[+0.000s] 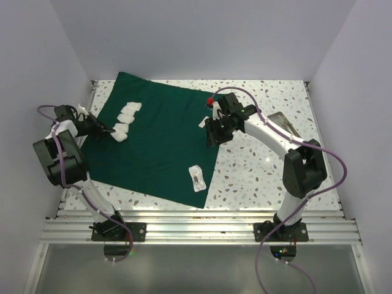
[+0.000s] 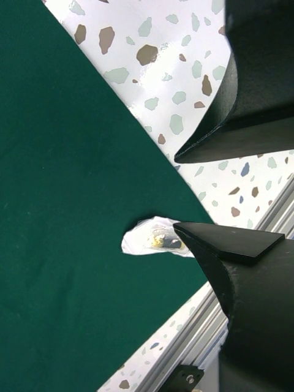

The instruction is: Prepare the surgical pack

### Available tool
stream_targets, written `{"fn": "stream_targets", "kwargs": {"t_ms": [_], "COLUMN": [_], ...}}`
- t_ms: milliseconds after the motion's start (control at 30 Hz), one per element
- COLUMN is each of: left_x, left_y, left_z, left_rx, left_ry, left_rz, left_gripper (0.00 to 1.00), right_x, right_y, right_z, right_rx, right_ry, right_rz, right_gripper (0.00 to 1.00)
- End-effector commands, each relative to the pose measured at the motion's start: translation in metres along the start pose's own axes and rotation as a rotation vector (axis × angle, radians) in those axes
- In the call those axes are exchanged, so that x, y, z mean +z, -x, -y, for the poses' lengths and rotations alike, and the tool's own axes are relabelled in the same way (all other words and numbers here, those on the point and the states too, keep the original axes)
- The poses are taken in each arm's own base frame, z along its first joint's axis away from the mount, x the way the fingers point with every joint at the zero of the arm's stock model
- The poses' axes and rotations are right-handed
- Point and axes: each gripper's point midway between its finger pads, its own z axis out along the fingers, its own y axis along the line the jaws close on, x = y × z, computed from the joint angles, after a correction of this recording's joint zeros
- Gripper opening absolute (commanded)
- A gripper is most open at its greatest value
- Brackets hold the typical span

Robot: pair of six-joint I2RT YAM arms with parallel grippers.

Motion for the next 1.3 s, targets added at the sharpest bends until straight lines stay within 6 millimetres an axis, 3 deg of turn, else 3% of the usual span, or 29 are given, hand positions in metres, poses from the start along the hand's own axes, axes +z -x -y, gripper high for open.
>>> {"fn": "stream_targets", "kwargs": {"t_ms": [0, 200, 433, 700, 1267], "left_x": [-0.011, 0.006, 0.026, 0.039, 0.047], "left_y": [0.017, 0.035, 0.052, 0.048, 0.045], "left_z": [0.035, 0.045, 0.038, 0.023, -0.016], "left_rx": [0.037, -0.036, -0.081, -0.135, -0.170], "left_ry": [-0.104, -0.198, -0.219, -0.197, -0.038], "left_rz": [0.058, 0.083, 0.110, 0.107, 0.109], "left_gripper": [0.00, 0.00, 0.00, 0.00, 0.00], "right_x": [-0.003, -0.005, -0.008, -0.007, -0.007], "right_y": [0.010, 0.012, 0.011, 0.012, 0.011], "right_z": [-0.008, -0.007, -0.006, -0.006, -0.005], "right_rx": [0.002, -0.002, -0.010, -0.013, -0.017], "right_ry": [0.033, 0.028, 0.016, 0.015, 0.015], "right_rz": [0.032, 0.039, 0.039, 0.038, 0.035], "right_gripper": [0.47, 0.47, 0.47, 0.47, 0.47]}}
